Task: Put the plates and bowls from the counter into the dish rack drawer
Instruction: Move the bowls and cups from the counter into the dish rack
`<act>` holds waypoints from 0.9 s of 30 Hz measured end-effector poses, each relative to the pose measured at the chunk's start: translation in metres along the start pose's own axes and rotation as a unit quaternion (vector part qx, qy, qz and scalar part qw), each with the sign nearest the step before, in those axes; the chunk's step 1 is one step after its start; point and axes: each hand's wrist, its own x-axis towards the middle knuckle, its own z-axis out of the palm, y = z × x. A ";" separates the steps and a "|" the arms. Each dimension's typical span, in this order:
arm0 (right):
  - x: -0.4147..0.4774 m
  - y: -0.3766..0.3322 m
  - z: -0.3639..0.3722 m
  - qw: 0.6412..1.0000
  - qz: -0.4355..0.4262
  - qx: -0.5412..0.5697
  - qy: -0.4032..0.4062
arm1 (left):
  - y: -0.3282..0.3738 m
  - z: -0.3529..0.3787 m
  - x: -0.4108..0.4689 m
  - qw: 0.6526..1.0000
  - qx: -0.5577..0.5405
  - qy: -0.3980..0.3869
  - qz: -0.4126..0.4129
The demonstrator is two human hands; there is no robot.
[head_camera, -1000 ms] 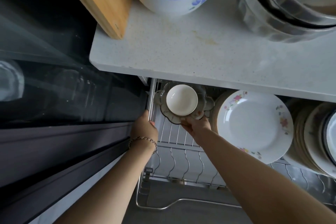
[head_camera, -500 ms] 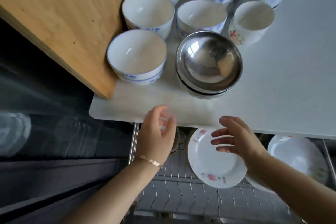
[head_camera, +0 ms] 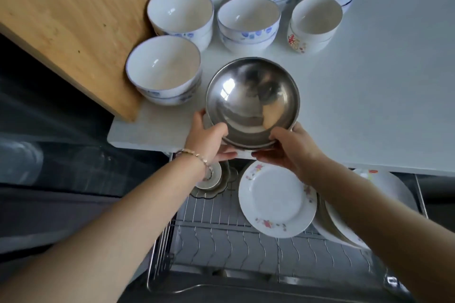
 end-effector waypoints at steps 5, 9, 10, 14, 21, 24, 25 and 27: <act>-0.064 0.067 -0.012 0.995 0.035 -0.073 -0.061 | -0.074 -0.029 -0.074 1.000 0.006 -0.003 -0.009; -0.078 0.131 -0.006 0.988 0.110 -0.077 -0.082 | -0.140 -0.059 -0.108 0.996 -0.002 0.016 -0.082; -0.073 0.147 -0.002 0.985 0.133 -0.081 -0.078 | -0.153 -0.067 -0.111 0.994 0.016 0.017 -0.107; -0.036 0.210 0.014 0.970 0.190 -0.144 -0.047 | -0.186 -0.106 -0.098 0.977 0.133 0.103 -0.129; 0.024 0.285 0.049 0.930 0.248 -0.261 -0.070 | -0.206 -0.170 -0.058 0.929 0.263 0.237 -0.105; 0.036 0.303 0.060 0.922 0.248 -0.291 -0.061 | -0.214 -0.173 -0.049 0.928 0.292 0.191 -0.127; 0.039 0.307 0.063 0.921 0.239 -0.303 -0.053 | -0.216 -0.173 -0.048 0.929 0.297 0.177 -0.132; 0.044 0.313 0.068 0.921 0.214 -0.323 -0.048 | -0.220 -0.172 -0.046 0.930 0.307 0.153 -0.134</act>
